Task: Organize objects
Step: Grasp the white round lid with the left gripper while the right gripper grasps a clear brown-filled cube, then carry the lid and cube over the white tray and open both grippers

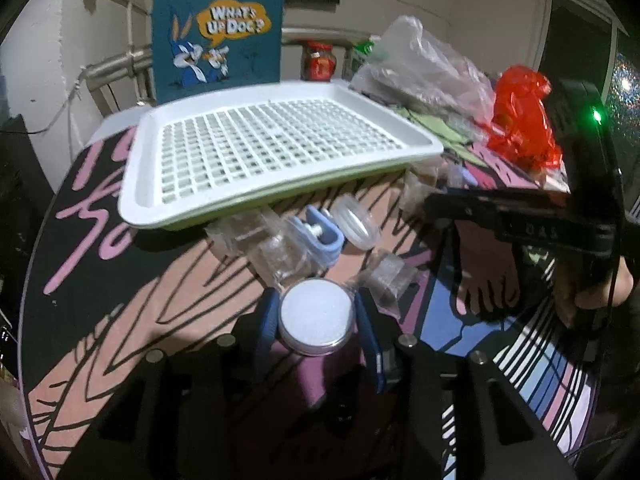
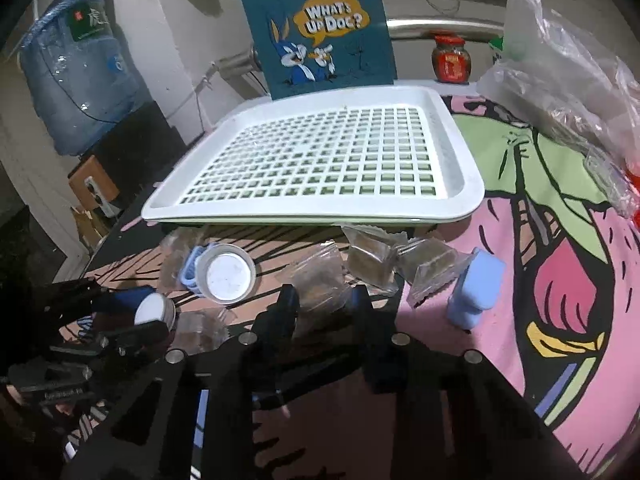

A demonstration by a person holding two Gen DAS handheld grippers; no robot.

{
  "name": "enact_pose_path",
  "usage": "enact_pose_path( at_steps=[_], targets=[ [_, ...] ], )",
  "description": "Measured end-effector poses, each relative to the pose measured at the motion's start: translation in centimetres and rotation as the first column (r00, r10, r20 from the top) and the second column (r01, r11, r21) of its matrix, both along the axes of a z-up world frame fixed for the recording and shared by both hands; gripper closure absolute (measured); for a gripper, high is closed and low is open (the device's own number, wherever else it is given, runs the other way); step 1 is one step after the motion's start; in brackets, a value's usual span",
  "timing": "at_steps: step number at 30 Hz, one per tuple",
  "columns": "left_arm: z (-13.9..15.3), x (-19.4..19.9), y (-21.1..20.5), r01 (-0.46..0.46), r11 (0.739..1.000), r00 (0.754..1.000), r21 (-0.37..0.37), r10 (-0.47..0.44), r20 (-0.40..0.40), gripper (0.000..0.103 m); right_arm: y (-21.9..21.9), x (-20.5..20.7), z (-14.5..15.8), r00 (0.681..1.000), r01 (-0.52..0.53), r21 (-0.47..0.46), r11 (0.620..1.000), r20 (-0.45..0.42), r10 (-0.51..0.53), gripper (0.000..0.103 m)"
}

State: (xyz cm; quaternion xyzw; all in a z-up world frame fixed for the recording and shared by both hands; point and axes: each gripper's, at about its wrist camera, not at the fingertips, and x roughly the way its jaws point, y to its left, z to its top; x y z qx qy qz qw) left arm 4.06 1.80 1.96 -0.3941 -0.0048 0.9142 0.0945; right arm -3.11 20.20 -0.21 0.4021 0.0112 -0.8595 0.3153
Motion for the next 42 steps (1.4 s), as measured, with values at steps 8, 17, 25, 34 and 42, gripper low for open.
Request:
enact_pose_path(
  at_steps=[8, 17, 25, 34, 42],
  targets=[
    [1.3, 0.7, -0.7, -0.033, 0.999, 0.998, -0.007, 0.033, -0.057, 0.065, 0.9, 2.0, 2.3, 0.996, -0.012, -0.045, 0.999, -0.083, 0.009, 0.076],
    [5.0, -0.2, -1.5, -0.053, 0.998, 0.989, -0.018, 0.050, -0.143, 0.065, 1.0, 2.0, 6.5, 0.984, -0.034, -0.081, 0.996, -0.174, 0.020, 0.076],
    [8.0, -3.5, -2.5, -0.096, 0.995, 0.975, -0.038, 0.086, -0.206, 0.065, -0.1, -0.2, 9.3, 0.974, -0.042, -0.092, 0.995, -0.227, 0.020, 0.076],
    [6.0, -9.3, -4.4, -0.167, 0.986, 0.977, -0.031, 0.161, -0.137, 0.065, -2.3, -5.0, 9.3, 0.980, -0.016, -0.127, 0.992, -0.197, -0.010, 0.076],
    [2.1, -12.0, -5.5, -0.211, 0.977, 0.976, 0.009, 0.212, -0.047, 0.065, -4.3, -9.8, 4.6, 0.998, 0.017, -0.060, 0.998, -0.067, -0.021, 0.076]
  ],
)
